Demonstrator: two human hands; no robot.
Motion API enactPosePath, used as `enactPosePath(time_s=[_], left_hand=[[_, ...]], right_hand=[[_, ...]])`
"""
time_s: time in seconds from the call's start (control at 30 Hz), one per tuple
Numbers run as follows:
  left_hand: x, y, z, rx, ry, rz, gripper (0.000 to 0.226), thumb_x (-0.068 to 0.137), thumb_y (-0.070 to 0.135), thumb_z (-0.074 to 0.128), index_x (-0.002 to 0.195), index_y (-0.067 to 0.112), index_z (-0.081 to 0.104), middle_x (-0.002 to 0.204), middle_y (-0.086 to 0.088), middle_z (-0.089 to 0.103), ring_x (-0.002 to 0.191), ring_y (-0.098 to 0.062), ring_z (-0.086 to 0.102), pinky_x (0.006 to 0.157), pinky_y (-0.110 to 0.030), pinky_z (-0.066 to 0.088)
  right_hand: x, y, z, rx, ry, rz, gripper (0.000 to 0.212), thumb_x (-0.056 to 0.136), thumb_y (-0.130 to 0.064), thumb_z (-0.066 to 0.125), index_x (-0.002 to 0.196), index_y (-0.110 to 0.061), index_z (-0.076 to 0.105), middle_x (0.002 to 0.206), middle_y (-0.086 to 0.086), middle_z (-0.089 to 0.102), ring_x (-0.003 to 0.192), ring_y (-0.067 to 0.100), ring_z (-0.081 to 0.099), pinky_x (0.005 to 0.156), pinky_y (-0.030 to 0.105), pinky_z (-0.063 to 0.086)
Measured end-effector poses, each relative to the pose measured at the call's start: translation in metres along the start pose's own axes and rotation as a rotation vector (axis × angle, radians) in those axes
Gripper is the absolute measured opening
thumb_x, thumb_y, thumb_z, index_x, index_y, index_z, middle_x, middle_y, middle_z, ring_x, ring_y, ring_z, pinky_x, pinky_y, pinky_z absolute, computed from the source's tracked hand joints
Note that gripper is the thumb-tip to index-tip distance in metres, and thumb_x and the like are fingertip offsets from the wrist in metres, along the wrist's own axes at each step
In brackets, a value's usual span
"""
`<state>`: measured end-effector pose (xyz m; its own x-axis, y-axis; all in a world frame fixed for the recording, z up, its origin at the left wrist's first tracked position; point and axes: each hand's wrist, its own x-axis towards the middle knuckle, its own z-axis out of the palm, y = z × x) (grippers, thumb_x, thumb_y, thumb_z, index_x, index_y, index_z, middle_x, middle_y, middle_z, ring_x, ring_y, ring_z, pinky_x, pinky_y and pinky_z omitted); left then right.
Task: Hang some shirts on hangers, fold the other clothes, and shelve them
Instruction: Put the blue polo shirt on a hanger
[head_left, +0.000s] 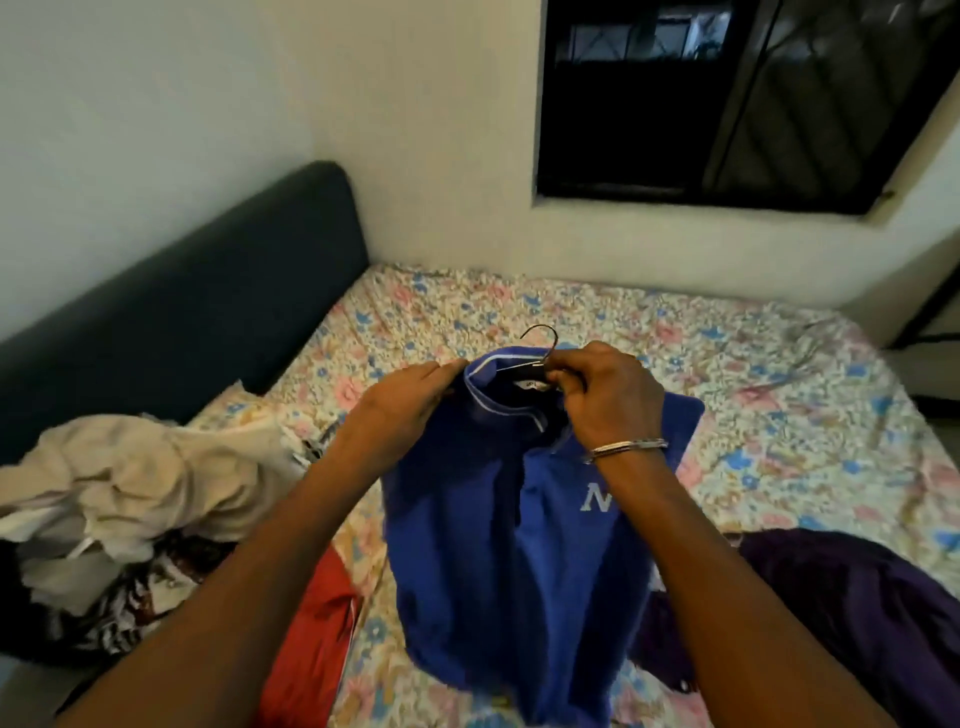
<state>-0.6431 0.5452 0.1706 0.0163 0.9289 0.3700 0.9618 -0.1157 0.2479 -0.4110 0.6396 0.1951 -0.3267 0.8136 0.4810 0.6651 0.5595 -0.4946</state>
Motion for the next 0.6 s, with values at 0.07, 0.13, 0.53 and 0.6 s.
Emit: enactPosePath(time_s=[0.07, 0.13, 0.53, 0.6], left_hand=[[0.014, -0.002, -0.027, 0.013, 0.016, 0.022, 0.054, 0.096, 0.027, 0.03, 0.144, 0.016, 0.052, 0.121, -0.011, 0.067, 0.106, -0.034, 0.062, 0.091, -0.042, 0.051], [0.025, 0.005, -0.048, -0.028, 0.103, 0.042, 0.055, 0.088, 0.015, 0.034, 0.136, 0.016, 0.06, 0.119, -0.007, 0.068, 0.107, -0.03, 0.062, 0.094, -0.038, 0.049], [0.039, 0.05, -0.088, -0.383, 0.432, -0.452, 0.016, 0.09, 0.01, 0.065, 0.102, 0.021, 0.064, 0.089, 0.007, 0.065, 0.083, -0.014, 0.06, 0.068, -0.021, 0.038], [0.041, 0.048, -0.087, -0.562, 0.4, -0.486, 0.01, 0.094, 0.009, 0.064, 0.099, 0.016, 0.069, 0.089, 0.004, 0.069, 0.085, -0.013, 0.063, 0.068, -0.013, 0.039]], right_hand=[[0.013, -0.014, -0.02, -0.028, 0.056, -0.032, 0.015, 0.09, -0.031, 0.071, 0.103, -0.034, 0.078, 0.09, -0.003, 0.07, 0.085, 0.028, 0.067, 0.065, 0.033, 0.048], [0.023, -0.031, -0.035, -0.052, 0.078, -0.065, 0.015, 0.088, -0.029, 0.072, 0.101, -0.033, 0.079, 0.09, -0.002, 0.07, 0.084, 0.028, 0.067, 0.067, 0.034, 0.05], [0.054, -0.096, -0.067, -0.128, 0.242, -0.109, 0.014, 0.088, -0.026, 0.074, 0.101, -0.028, 0.079, 0.09, 0.001, 0.072, 0.079, 0.029, 0.066, 0.07, 0.044, 0.057], [0.054, -0.097, -0.068, -0.13, 0.247, -0.092, 0.013, 0.088, -0.026, 0.074, 0.1, -0.028, 0.078, 0.089, 0.0, 0.072, 0.079, 0.028, 0.066, 0.07, 0.044, 0.057]])
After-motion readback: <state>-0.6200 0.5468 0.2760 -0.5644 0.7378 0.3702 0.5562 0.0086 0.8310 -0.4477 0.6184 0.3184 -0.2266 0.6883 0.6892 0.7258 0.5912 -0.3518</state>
